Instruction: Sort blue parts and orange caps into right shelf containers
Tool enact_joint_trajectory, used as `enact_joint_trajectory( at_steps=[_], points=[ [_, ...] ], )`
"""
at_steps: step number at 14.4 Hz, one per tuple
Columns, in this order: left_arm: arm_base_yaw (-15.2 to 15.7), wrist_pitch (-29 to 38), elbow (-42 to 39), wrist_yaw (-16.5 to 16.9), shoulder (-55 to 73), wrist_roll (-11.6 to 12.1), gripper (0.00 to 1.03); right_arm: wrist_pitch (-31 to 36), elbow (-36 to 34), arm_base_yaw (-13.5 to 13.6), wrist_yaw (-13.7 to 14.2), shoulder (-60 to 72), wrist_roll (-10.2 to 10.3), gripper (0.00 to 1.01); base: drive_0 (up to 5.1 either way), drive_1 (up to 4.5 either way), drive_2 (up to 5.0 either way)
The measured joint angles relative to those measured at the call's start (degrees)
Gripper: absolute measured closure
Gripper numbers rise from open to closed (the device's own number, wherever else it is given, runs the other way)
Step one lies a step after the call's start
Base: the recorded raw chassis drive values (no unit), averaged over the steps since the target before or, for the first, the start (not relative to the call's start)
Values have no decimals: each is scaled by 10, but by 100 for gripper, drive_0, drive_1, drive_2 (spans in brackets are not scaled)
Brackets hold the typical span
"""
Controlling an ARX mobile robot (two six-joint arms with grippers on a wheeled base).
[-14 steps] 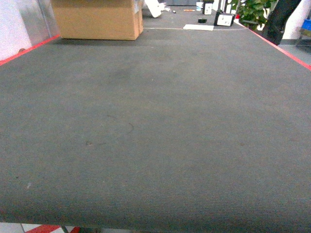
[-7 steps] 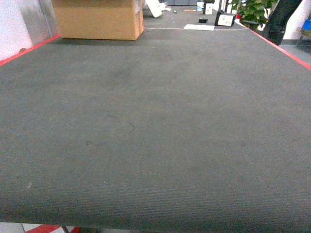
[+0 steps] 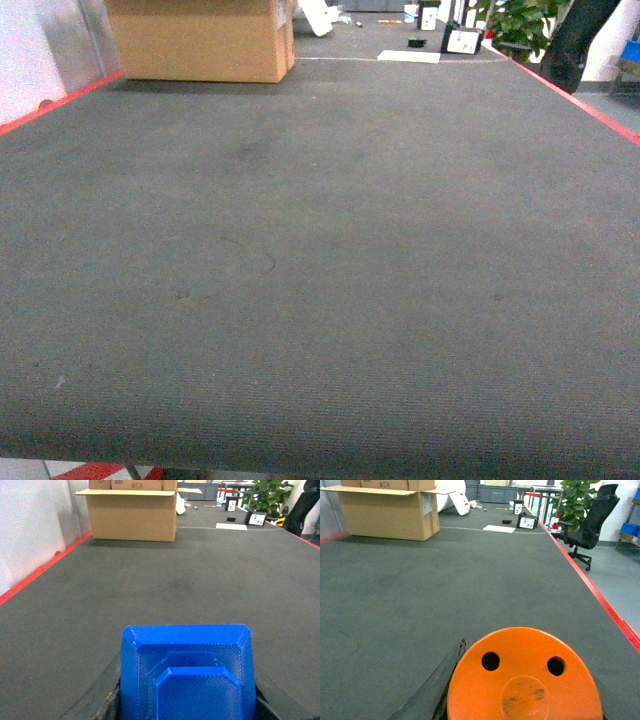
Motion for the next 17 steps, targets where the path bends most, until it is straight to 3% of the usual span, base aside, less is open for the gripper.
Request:
enact_joint_trajectory(
  at_steps=[4, 8, 9, 10, 13, 14, 15, 17],
  points=[
    [31, -3, -31, 25, -38, -1, 60, -6, -31, -33, -29, -38, 0, 56, 0, 0, 0],
    [73, -25, -76, 71, -103, -1, 60, -30, -73, -80, -77, -102, 2, 56, 0, 0, 0],
    [92, -40, -90, 90, -134, -1, 60, -43, -87, -96, -95, -131, 3, 56, 0, 0, 0],
    [148, -72, -110, 148, -186, -2, 60, -76, -106, -161, -159, -181, 4, 57, 0, 0, 0],
    [146, -146, -134, 147, -294, -2, 60, -142, -129, -158, -158, -283, 5, 57, 0, 0, 0],
    [146, -212, -133, 145, -348, -2, 60, -254, -128, -158, -159, -383, 6, 57, 0, 0, 0],
    [146, -253, -131, 146, -406, -3, 60, -258, -128, -158, -158, -386, 7, 57, 0, 0, 0],
    [147, -270, -133, 147, -406, -2, 60, -250, -128, -158, -159, -387, 7, 57, 0, 0, 0]
  ],
)
